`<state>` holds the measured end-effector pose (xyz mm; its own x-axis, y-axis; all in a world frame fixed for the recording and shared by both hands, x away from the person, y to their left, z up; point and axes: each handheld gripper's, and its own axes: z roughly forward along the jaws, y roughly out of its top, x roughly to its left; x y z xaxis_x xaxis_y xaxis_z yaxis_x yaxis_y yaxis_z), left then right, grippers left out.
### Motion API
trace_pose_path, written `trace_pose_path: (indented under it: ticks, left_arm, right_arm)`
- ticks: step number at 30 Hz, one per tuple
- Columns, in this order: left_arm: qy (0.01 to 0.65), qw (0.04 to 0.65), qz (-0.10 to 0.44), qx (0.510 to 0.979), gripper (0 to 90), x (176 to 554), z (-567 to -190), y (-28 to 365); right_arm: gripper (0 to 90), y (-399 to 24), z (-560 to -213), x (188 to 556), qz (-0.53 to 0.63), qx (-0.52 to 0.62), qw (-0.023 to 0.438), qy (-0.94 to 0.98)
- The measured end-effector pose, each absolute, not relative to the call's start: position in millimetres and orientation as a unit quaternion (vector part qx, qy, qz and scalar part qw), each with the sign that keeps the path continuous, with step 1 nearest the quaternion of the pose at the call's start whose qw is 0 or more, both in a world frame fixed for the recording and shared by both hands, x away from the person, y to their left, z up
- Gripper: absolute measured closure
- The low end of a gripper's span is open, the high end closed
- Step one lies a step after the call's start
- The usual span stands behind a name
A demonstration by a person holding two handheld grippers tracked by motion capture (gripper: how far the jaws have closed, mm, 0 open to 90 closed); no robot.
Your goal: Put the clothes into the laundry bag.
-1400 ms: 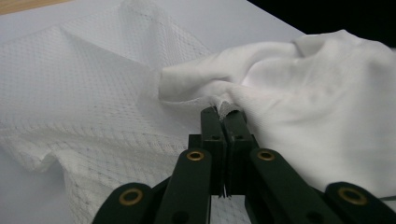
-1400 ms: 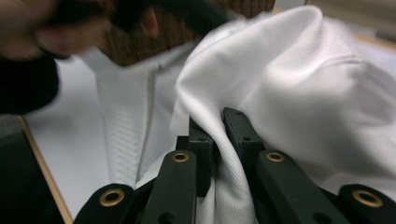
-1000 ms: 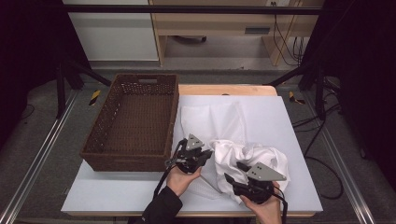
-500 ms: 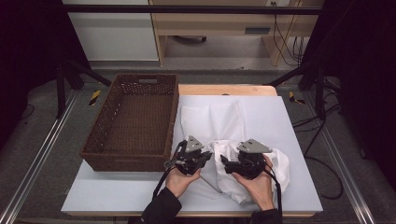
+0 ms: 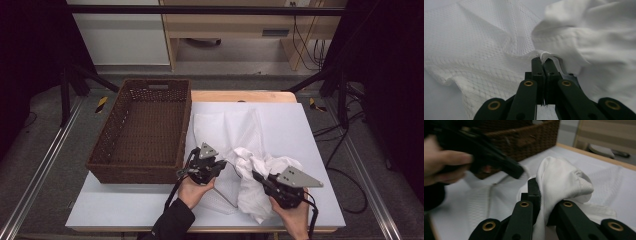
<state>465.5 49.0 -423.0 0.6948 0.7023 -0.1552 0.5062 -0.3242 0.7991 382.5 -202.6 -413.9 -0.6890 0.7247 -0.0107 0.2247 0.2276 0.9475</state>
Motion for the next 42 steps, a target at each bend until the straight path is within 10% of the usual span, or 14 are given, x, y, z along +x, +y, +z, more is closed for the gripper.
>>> trace_pose_path:
  ticks: [12,20,36,39,42]
  left_arm:
    - [0.358,0.471,0.115,0.798,88.9,459.1,-397.6,42.9]
    - [0.342,0.481,0.109,0.8,88.9,446.0,-399.4,44.2]
    - [0.346,0.481,0.114,0.797,88.8,446.0,-413.7,52.3]
    - [0.344,0.482,0.112,0.798,88.8,445.1,-413.1,52.2]
    - [0.344,0.48,0.112,0.799,88.8,444.9,-413.4,52.2]
  right_arm:
    - [86.0,-155.4,-445.4,384.8,0.462,0.266,0.158,0.831]
    - [81.3,-135.3,-463.1,414.1,0.395,0.335,0.197,0.833]
    - [26.4,-174.8,-424.4,399.4,0.472,0.386,0.249,0.752]
    - [31.9,-166.0,-445.3,415.7,0.428,0.396,0.221,0.782]
    - [58.7,-160.8,-455.3,419.8,0.399,0.396,0.226,0.795]
